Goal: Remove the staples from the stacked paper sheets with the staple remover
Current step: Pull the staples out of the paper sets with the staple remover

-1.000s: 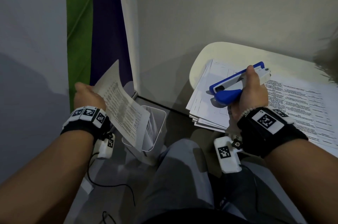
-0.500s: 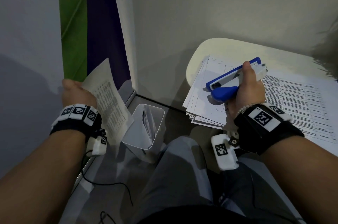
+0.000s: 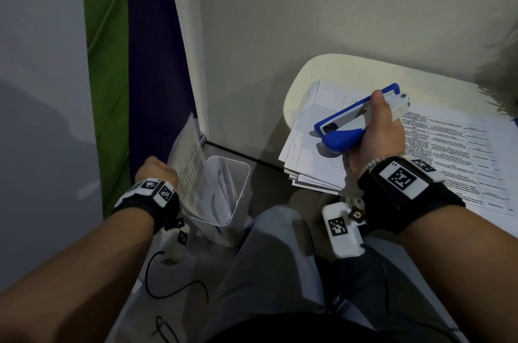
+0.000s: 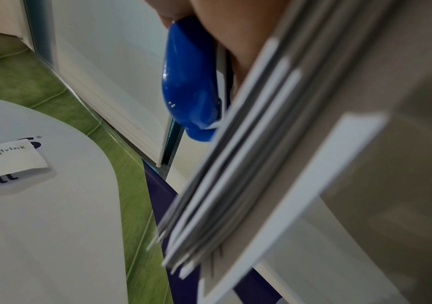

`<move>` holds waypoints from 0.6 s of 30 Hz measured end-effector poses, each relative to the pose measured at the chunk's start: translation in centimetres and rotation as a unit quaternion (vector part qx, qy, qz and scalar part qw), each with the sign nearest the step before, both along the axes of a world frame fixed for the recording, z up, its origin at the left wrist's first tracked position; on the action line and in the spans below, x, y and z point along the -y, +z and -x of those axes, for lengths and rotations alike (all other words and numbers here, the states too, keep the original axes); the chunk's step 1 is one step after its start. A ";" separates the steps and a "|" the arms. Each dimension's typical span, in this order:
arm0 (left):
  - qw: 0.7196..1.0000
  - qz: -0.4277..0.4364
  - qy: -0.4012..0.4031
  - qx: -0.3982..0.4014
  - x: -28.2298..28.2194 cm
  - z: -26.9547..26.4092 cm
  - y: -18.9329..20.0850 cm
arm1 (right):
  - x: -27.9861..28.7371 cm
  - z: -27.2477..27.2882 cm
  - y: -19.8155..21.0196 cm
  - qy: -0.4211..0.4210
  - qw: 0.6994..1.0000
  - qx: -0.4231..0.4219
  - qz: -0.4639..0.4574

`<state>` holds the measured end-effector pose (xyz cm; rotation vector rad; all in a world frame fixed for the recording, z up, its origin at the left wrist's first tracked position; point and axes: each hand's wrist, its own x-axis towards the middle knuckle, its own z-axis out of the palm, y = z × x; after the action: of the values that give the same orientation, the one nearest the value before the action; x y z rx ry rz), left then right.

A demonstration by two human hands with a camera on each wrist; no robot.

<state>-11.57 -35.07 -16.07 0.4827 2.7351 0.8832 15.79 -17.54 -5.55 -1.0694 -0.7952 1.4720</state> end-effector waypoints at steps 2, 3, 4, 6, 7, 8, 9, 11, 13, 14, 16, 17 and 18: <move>1.000 0.011 -0.006 0.015 -0.2 -0.2 -0.9 | 0.0 0.0 0.0 0.002 1.000 -0.003 0.003; 1.000 0.008 -0.003 0.021 -0.4 -0.3 -1.2 | 0.0 0.0 0.0 0.004 1.000 -0.008 0.002; 1.000 0.003 -0.003 0.030 -0.5 -0.6 -1.4 | 0.0 0.0 0.1 0.004 1.000 -0.015 0.002; 0.998 -0.003 -0.023 0.064 -0.8 -1.3 -1.7 | 0.0 0.0 0.1 0.001 1.000 -0.022 0.005; 0.996 -0.001 -0.044 0.084 -0.9 -1.7 -1.8 | 0.0 0.0 0.0 0.002 1.000 -0.019 0.005; 0.993 0.003 -0.067 0.099 -1.1 -2.2 -1.7 | 0.0 0.0 0.1 0.004 1.000 -0.017 0.005; 0.991 0.006 -0.087 0.106 -1.2 -2.5 -1.5 | 0.0 0.0 0.1 0.009 1.000 -0.016 0.004; 0.989 -0.003 -0.117 0.094 -1.8 -3.2 -0.5 | 0.1 -0.1 0.2 0.021 1.000 -0.014 0.006; 0.988 -0.039 -0.129 0.078 -2.5 -4.1 1.1 | 0.3 -0.1 0.4 0.041 0.999 -0.019 0.007; 0.986 -0.068 -0.131 0.074 -3.0 -4.9 2.3 | 0.3 -0.2 0.5 0.057 0.998 -0.024 0.007; 0.976 -0.149 -0.145 0.058 -3.9 -7.0 5.0 | 0.4 -0.3 1.0 0.084 0.996 -0.017 0.013; 0.966 -0.194 -0.163 0.046 -4.4 -8.2 6.4 | 0.6 -0.6 1.4 0.095 0.995 -0.004 0.020; 0.954 -0.230 -0.188 0.037 -4.7 -9.7 7.9 | 0.6 -0.9 1.9 0.100 0.995 0.016 0.022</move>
<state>-1.91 -30.37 -8.15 0.9902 2.2424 1.3880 16.67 -18.17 -3.62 -1.0721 -0.9174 1.6507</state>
